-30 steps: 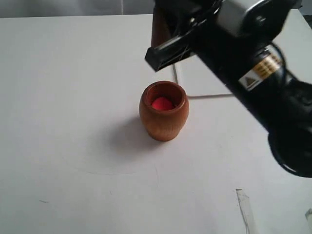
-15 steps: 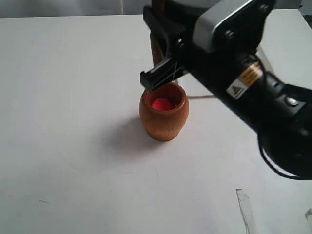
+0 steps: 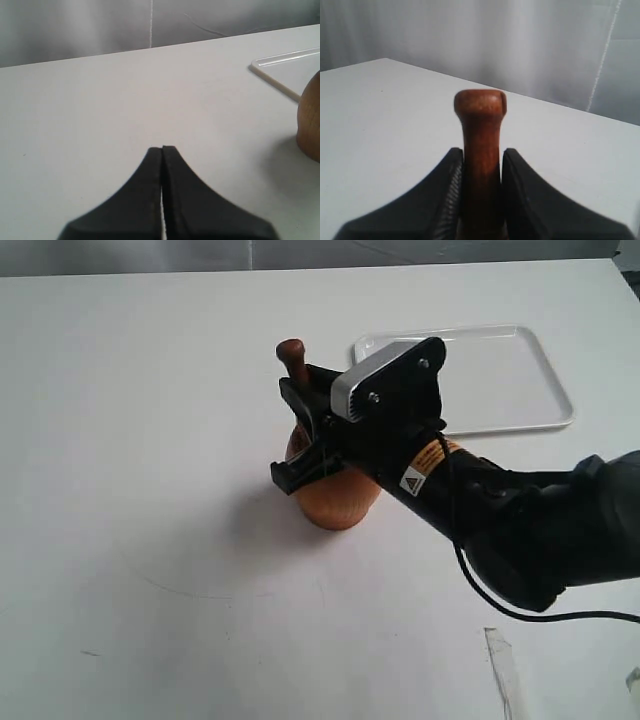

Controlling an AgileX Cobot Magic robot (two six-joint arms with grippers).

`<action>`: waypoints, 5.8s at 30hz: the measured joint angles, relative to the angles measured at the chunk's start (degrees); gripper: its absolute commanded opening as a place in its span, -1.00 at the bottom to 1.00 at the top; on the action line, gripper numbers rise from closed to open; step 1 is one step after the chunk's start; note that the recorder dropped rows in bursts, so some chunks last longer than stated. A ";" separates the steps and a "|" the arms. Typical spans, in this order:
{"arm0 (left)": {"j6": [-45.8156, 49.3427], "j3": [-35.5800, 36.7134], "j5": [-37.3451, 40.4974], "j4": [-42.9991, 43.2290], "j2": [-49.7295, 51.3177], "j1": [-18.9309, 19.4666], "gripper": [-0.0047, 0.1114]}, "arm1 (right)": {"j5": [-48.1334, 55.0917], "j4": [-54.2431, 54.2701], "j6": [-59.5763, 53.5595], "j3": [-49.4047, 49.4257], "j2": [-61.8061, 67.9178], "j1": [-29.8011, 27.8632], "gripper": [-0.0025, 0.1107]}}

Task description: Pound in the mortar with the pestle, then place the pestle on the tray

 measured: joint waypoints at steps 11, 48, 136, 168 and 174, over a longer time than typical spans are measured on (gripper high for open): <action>0.00 0.00 0.00 0.00 0.00 0.00 -0.92 | 0.49 13.25 -20.57 0.25 -26.54 0.00 -0.96; 0.00 0.00 0.00 0.00 0.00 0.00 -0.92 | 62.22 26.70 -43.38 -38.54 17.08 -29.13 -0.96; 0.00 0.00 0.00 0.00 0.00 0.00 -0.92 | 70.98 44.97 -43.80 30.72 -103.55 -38.45 -0.96; 0.00 0.00 0.00 0.00 0.00 0.00 -0.92 | 73.02 -14.00 2.40 31.63 -103.55 -46.30 -0.96; 0.00 0.00 0.00 0.00 0.00 0.00 -0.92 | 74.99 -14.14 2.40 31.63 -103.55 -46.41 -0.96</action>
